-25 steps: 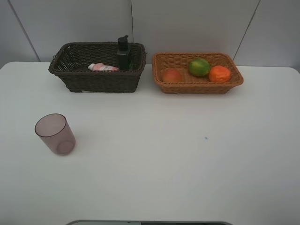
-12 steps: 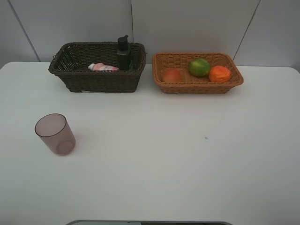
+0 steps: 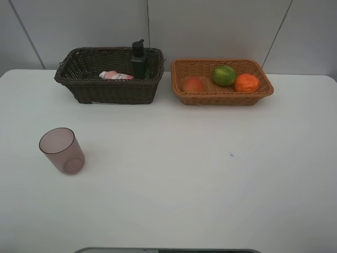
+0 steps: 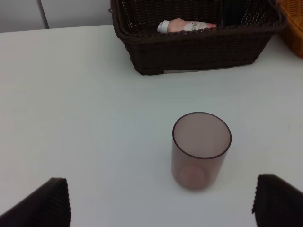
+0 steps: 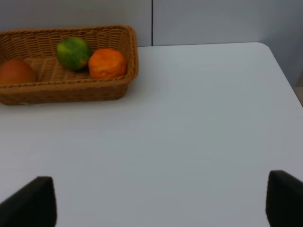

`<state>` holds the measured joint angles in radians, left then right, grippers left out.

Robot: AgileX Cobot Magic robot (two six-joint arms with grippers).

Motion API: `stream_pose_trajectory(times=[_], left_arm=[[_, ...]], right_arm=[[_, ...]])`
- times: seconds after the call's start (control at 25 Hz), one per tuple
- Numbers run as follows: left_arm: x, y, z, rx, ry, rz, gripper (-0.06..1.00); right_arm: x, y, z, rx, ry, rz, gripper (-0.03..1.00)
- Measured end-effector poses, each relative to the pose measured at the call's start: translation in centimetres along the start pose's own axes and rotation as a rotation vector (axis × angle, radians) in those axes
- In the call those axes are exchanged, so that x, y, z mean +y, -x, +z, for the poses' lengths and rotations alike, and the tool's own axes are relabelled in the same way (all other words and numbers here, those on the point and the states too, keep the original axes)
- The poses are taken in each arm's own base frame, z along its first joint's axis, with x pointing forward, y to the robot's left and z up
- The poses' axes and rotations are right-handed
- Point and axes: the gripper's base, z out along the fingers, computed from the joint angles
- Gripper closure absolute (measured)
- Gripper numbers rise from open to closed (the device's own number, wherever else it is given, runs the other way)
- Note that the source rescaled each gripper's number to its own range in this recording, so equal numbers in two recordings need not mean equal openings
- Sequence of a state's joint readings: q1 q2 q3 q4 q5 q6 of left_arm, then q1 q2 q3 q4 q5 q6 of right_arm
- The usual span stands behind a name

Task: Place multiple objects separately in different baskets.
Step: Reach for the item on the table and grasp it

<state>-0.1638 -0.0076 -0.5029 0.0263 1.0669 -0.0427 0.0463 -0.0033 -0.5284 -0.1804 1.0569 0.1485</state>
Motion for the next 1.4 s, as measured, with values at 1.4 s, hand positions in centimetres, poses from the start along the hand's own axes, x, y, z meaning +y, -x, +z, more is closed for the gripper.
stream_pose_trajectory(times=[1.4], left_arm=[[0.0, 0.0, 0.0, 0.0, 0.0, 0.001, -0.06]], right_arm=[[0.31, -0.07, -0.06, 0.006, -0.01, 0.028, 0.09]])
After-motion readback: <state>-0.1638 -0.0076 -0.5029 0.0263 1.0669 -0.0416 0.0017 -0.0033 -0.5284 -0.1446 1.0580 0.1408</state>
